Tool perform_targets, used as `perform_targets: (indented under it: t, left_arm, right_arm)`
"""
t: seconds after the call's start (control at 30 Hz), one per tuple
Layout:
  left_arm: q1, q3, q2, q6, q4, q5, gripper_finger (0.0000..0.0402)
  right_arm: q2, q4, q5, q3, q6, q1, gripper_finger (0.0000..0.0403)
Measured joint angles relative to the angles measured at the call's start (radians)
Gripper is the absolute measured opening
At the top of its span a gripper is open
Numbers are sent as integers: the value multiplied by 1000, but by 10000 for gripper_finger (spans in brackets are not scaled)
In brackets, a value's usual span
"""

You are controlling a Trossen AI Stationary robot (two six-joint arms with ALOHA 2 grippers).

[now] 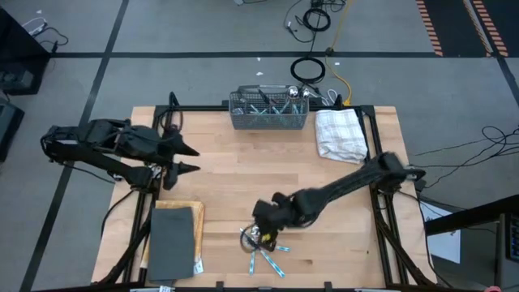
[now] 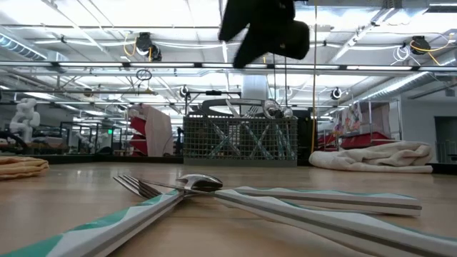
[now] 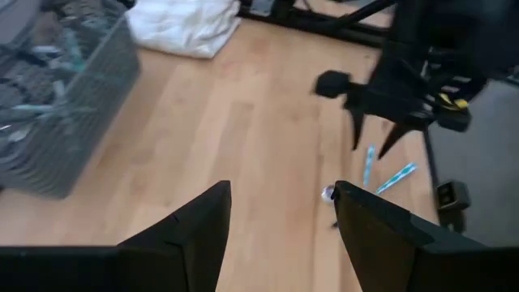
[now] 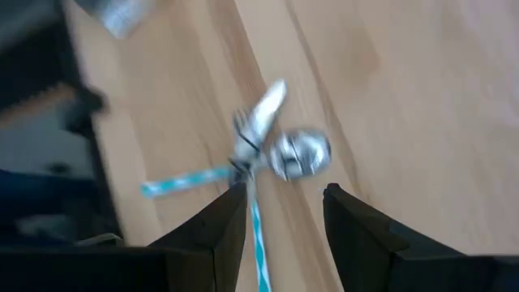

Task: Sort silverware
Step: Put the blue table knife into the gray silverware rack

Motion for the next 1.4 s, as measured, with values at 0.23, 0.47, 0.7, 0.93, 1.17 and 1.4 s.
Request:
perform_targets:
  t: [0.23, 0.47, 0.7, 0.93, 1.17, 1.4]
  left_arm:
    - [0, 0, -87, 4, -60, -43, 224]
    - [0, 0, -139, 4, -62, -46, 224]
    - [0, 0, -158, 4, -64, -56, 224]
    - [0, 0, -160, 7, -92, -58, 224]
    - [0, 0, -162, 10, -120, -77, 224]
    - [0, 0, -161, 10, -135, -86, 224]
  right_arm:
    - [253, -235, -25, 263, 97, 72, 153]
    - [385, -260, -49, 392, 184, 103, 153]
    - [419, -274, -9, 393, 247, 120, 153]
    - [463, -208, 15, 395, 282, 139, 153]
    - [516, -265, -14, 398, 341, 141, 83]
    - [512, -263, -26, 395, 375, 141, 12]
